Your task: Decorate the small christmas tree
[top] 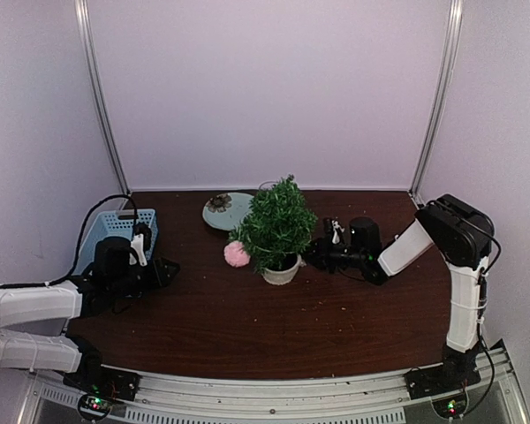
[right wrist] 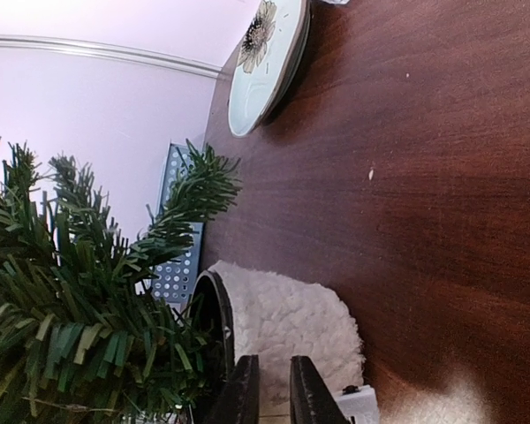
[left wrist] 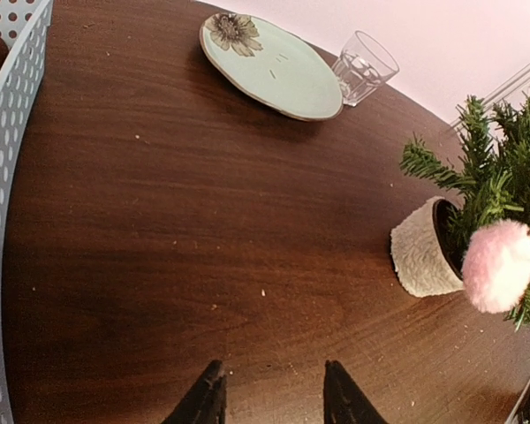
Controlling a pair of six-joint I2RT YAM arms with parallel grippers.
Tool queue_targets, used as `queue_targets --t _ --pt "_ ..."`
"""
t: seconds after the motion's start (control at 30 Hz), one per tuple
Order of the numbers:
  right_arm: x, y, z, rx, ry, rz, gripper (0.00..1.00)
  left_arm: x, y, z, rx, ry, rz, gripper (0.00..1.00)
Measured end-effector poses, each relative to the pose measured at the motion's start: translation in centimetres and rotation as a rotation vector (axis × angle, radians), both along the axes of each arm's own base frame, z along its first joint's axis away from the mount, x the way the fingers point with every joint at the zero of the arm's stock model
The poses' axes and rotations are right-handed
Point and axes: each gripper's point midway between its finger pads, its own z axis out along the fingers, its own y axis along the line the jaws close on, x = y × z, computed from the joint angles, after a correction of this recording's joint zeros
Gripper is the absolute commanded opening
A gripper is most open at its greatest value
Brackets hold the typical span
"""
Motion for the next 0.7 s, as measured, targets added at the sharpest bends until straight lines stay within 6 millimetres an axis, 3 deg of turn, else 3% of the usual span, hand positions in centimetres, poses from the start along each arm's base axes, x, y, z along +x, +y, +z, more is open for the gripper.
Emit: queue_targets --t 0.33,0.7 --pt "-2.3 0.6 -1.1 -0.007 0.037 0.015 0.12 -0.5 -0.2 -0.8 -0.024 0.015 0.012 0.36" --pt "-4.0 1.9 -0.8 -0.009 0.034 0.033 0.12 -0.7 -2.8 -2.7 -0.048 0.045 -0.012 0.36"
